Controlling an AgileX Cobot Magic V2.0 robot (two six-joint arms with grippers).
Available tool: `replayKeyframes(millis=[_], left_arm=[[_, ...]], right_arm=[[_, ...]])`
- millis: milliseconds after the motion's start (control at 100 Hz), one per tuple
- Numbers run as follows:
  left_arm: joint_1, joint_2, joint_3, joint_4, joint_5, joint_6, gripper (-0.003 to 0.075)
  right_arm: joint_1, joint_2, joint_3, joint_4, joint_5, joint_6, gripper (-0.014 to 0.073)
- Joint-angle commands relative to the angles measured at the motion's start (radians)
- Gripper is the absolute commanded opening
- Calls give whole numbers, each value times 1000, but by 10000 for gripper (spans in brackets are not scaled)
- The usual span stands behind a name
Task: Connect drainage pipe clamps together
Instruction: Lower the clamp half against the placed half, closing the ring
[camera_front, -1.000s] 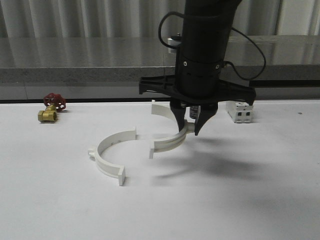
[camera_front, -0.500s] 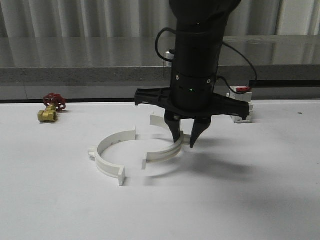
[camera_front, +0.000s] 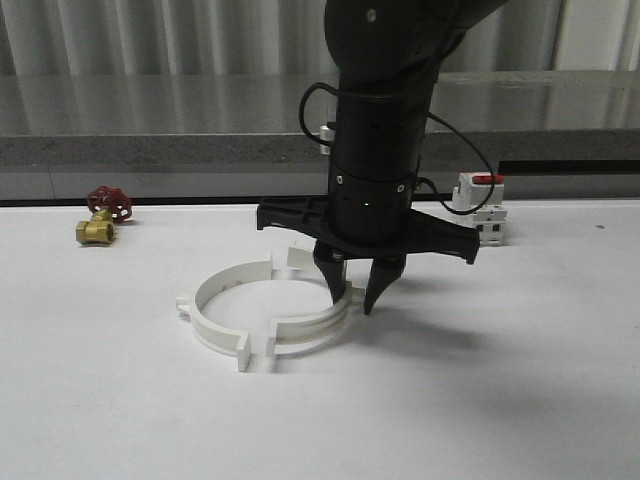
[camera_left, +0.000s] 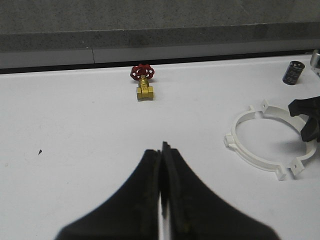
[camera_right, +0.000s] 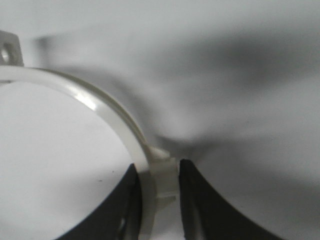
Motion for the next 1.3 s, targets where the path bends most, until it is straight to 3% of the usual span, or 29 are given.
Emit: replayKeyframes(millis=[0, 1290], left_arm=[[2, 7, -27, -9, -73, 0, -21], [2, 7, -27, -9, -73, 0, -21]], right_arm=[[1, -60, -31, -3, -29, 2, 78], [2, -42, -31, 91, -56, -63, 78]])
